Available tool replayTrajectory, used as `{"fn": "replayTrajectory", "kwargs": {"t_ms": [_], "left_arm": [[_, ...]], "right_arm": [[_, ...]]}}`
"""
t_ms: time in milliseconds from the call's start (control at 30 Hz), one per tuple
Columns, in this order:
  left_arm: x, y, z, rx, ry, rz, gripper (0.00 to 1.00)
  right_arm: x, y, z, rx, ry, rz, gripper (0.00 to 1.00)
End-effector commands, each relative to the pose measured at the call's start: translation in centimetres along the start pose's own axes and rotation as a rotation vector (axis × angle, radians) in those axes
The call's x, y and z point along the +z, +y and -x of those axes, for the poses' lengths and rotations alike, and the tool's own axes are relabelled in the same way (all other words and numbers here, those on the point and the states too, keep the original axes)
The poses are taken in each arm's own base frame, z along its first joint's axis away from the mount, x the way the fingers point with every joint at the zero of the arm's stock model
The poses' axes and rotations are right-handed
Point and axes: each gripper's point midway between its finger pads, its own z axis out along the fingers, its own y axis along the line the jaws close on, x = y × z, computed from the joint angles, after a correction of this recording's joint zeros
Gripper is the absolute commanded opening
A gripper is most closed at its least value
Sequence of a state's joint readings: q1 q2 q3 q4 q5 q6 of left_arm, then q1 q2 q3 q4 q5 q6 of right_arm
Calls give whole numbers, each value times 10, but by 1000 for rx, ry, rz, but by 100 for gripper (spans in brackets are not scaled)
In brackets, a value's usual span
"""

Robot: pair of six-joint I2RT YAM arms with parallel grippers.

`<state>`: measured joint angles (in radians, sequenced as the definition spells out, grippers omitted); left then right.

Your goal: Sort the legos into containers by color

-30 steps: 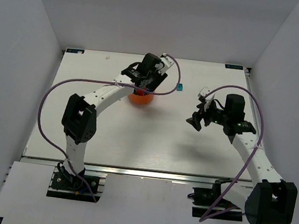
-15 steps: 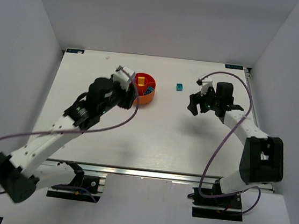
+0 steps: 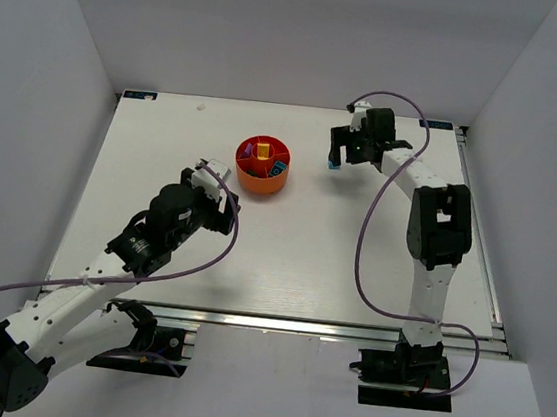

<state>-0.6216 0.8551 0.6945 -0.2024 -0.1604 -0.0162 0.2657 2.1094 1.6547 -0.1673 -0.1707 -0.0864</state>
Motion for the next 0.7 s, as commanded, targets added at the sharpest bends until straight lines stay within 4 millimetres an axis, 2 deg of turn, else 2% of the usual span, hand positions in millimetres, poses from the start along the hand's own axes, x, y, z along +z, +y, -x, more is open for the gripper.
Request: {"fn": "replayTrajectory", "kwargs": {"t_ms": [0, 100, 400, 667], "left_arm": [[-4, 7, 12, -1, -53, 31, 87], [-2, 7, 11, 2, -41, 34, 88], [-3, 12, 10, -3, -39, 62, 94], [-2, 12, 9, -4, -38, 63, 98]], "right_arm": [[9, -7, 17, 64, -25, -79, 89], [18, -10, 20, 87, -40, -121, 88], [42, 0, 3, 92, -19, -122, 84], [52, -10, 3, 75, -28, -182, 78]]}}
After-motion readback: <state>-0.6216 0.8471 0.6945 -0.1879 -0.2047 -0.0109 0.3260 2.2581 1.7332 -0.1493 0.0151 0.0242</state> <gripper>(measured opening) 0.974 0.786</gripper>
